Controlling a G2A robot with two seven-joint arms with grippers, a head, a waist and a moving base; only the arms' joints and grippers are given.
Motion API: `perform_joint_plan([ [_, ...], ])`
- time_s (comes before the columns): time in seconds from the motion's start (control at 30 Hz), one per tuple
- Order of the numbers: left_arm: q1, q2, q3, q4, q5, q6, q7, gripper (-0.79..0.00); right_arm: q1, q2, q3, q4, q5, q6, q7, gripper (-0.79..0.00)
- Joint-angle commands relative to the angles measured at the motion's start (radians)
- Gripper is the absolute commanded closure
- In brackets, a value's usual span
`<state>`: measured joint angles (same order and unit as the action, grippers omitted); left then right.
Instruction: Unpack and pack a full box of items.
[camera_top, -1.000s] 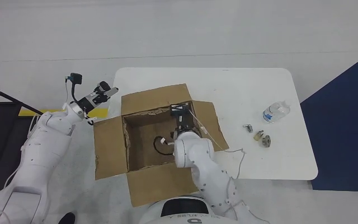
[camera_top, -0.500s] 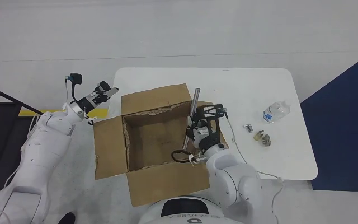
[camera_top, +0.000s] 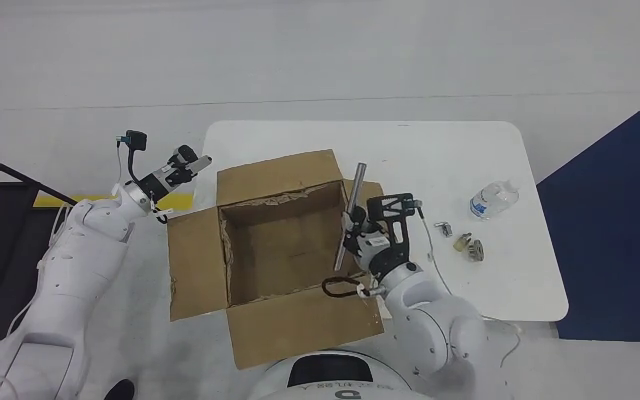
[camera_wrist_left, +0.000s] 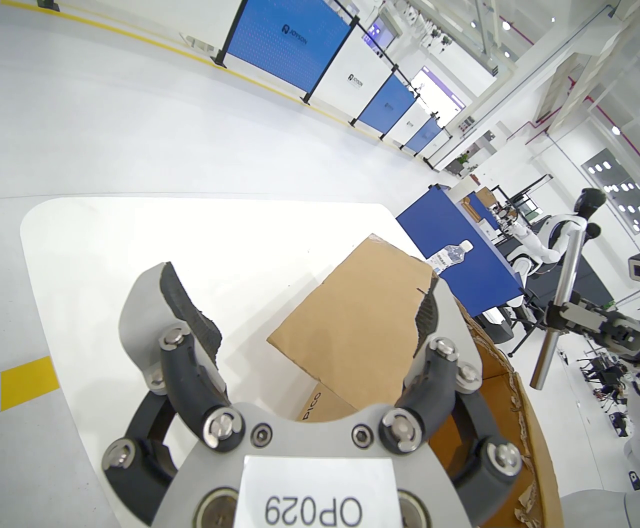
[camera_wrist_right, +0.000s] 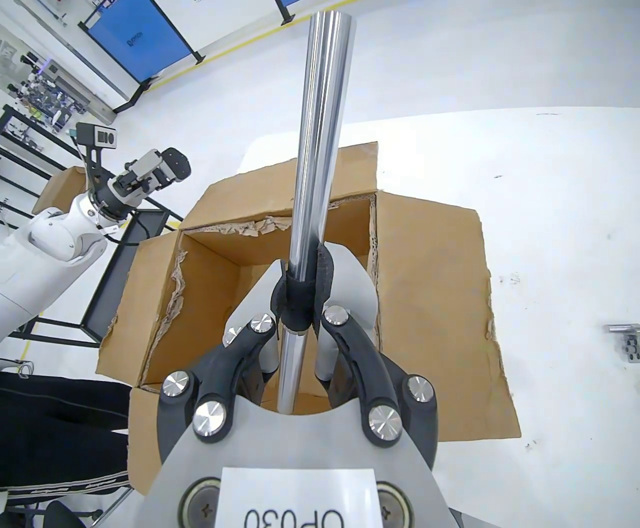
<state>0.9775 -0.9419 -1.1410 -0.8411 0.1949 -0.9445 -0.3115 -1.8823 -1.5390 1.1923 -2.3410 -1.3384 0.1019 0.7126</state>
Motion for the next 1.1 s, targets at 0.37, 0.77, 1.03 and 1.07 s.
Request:
perform_joint_plan([
  [0.37,0.0,0.0,0.0,0.0,0.0,0.0,0.0,-0.785,-0.155,0.051,0.564,-0.009,0.221,-0.226,-0.036,0.0],
  [0.77,0.0,0.0,0.0,0.0,0.0,0.0,0.0,-0.785,-0.053,0.074,0.386,0.133,-0.393,-0.189,0.213,0.0],
  [1.03,0.0,0.0,0.0,0.0,0.0,0.0,0.0,-0.785,0.059,0.066,0.224,0.303,-0.628,-0.074,0.288,0.0],
  [1.07,0.0,0.0,0.0,0.0,0.0,0.0,0.0,-0.785,0.07,0.064,0.21,0.32,-0.64,-0.072,0.297,0.0],
])
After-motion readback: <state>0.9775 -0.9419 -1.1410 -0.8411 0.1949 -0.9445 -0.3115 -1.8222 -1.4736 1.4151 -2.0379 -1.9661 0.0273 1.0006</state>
